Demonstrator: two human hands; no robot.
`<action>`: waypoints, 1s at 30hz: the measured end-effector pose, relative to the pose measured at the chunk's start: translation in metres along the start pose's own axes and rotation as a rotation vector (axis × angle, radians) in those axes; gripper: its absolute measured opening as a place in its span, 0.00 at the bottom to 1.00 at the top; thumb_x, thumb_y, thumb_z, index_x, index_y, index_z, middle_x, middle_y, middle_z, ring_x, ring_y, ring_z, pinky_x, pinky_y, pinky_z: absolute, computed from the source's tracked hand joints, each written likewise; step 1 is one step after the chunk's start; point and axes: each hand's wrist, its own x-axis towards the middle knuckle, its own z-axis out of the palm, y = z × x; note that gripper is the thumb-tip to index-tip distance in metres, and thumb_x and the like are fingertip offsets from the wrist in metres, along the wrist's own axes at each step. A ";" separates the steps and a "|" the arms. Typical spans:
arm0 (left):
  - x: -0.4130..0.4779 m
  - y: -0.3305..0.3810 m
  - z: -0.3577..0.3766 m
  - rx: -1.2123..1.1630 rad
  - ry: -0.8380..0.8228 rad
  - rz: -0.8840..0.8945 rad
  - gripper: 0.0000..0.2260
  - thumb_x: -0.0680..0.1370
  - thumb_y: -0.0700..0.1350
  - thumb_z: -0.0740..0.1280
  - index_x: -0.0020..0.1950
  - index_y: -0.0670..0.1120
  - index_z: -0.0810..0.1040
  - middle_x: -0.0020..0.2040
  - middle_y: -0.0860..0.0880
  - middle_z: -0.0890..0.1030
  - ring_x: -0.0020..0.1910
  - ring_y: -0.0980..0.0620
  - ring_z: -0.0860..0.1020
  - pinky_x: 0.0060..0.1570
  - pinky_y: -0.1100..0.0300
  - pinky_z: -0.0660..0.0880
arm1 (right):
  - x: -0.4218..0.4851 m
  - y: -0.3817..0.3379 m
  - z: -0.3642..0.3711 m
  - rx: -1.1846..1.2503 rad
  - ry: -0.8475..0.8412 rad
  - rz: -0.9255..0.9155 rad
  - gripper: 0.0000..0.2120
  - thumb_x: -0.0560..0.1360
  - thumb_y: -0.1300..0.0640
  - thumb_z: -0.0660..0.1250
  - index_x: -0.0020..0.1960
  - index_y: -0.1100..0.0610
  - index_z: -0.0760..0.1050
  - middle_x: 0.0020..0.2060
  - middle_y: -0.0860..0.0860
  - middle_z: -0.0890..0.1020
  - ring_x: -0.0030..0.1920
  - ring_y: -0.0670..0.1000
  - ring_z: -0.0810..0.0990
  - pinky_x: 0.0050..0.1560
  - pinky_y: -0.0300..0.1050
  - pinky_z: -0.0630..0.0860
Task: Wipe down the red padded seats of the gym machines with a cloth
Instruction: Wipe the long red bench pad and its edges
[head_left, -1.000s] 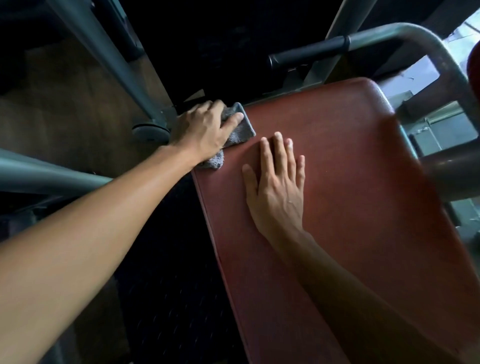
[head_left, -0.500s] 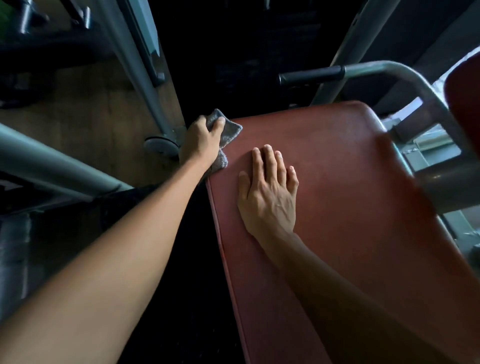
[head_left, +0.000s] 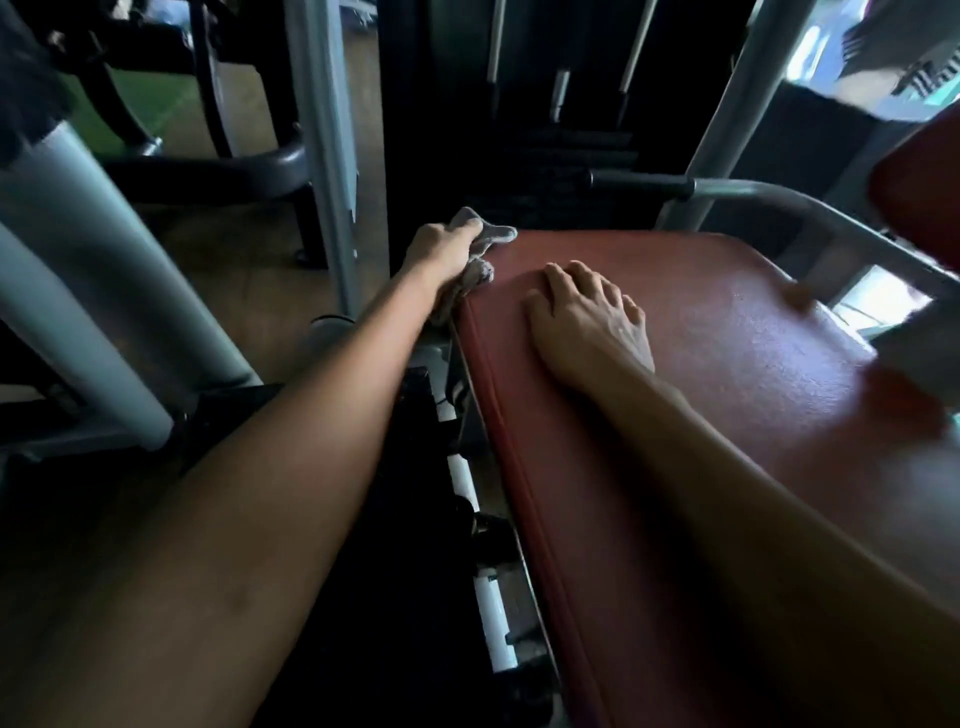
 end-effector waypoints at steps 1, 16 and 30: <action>-0.003 -0.003 0.000 -0.127 -0.024 0.009 0.21 0.74 0.57 0.68 0.51 0.39 0.83 0.52 0.42 0.85 0.42 0.45 0.83 0.47 0.54 0.78 | -0.001 -0.001 -0.001 -0.008 0.007 -0.016 0.24 0.82 0.43 0.48 0.75 0.48 0.63 0.77 0.49 0.62 0.77 0.54 0.58 0.75 0.57 0.52; -0.013 -0.064 0.032 -0.673 -0.005 0.147 0.20 0.75 0.54 0.62 0.51 0.37 0.80 0.51 0.38 0.84 0.51 0.39 0.81 0.60 0.45 0.76 | -0.033 -0.013 -0.011 -0.035 -0.039 -0.095 0.24 0.82 0.44 0.50 0.76 0.47 0.61 0.78 0.49 0.60 0.77 0.54 0.57 0.74 0.58 0.52; -0.092 -0.035 0.023 -0.675 -0.032 0.199 0.15 0.83 0.41 0.54 0.46 0.35 0.76 0.38 0.49 0.86 0.37 0.56 0.83 0.37 0.67 0.78 | -0.079 0.011 -0.025 -0.024 -0.122 -0.150 0.24 0.84 0.43 0.48 0.79 0.45 0.56 0.79 0.44 0.56 0.79 0.48 0.53 0.76 0.50 0.51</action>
